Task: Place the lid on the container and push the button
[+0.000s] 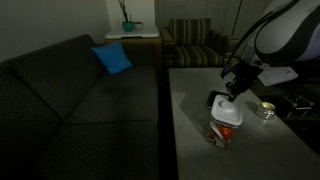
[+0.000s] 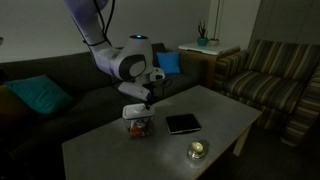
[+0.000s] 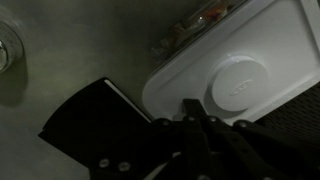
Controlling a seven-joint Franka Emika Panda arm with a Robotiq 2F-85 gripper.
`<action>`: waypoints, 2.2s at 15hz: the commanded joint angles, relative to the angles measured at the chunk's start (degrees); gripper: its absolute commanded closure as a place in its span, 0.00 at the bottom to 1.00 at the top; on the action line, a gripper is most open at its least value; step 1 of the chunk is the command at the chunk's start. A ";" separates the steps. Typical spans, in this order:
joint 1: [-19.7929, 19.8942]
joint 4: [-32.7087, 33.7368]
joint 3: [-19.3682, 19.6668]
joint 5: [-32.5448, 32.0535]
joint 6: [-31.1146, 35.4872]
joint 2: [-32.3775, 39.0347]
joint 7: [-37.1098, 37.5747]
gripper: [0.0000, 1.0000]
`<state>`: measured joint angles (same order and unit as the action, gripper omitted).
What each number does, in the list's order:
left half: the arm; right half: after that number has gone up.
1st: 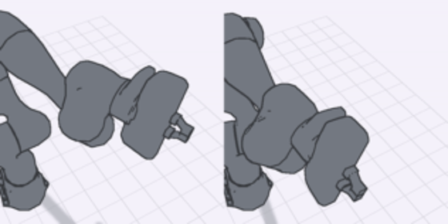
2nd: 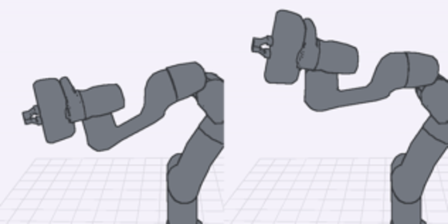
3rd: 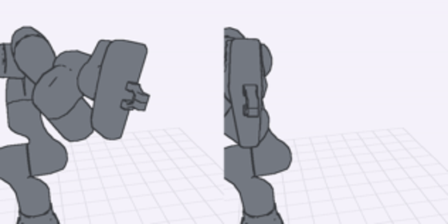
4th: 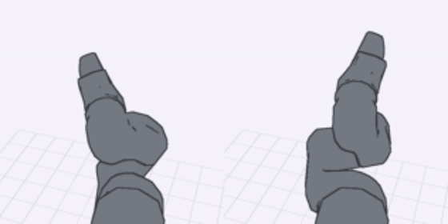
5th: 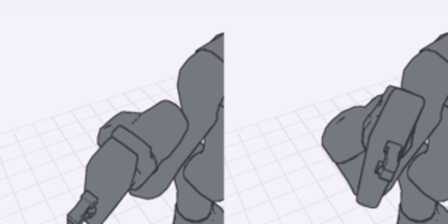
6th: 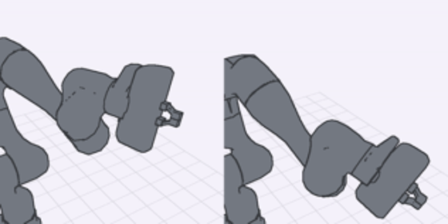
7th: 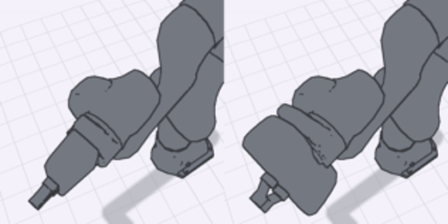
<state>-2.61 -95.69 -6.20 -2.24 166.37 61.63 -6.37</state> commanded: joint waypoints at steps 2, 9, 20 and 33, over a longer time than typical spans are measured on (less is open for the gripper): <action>0.89 -2.61 -1.23 -0.90 -1.33 -2.90 -1.76 1.00; 0.41 -1.11 -1.05 -0.79 -0.98 -2.27 -2.48 0.99; -0.11 -5.29 -1.31 -1.14 1.28 -5.92 -2.54 1.00; -4.05 -12.62 0.51 -2.01 8.32 -7.82 -1.41 1.00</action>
<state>-5.46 -106.53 -7.24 -2.90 171.07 53.67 -8.90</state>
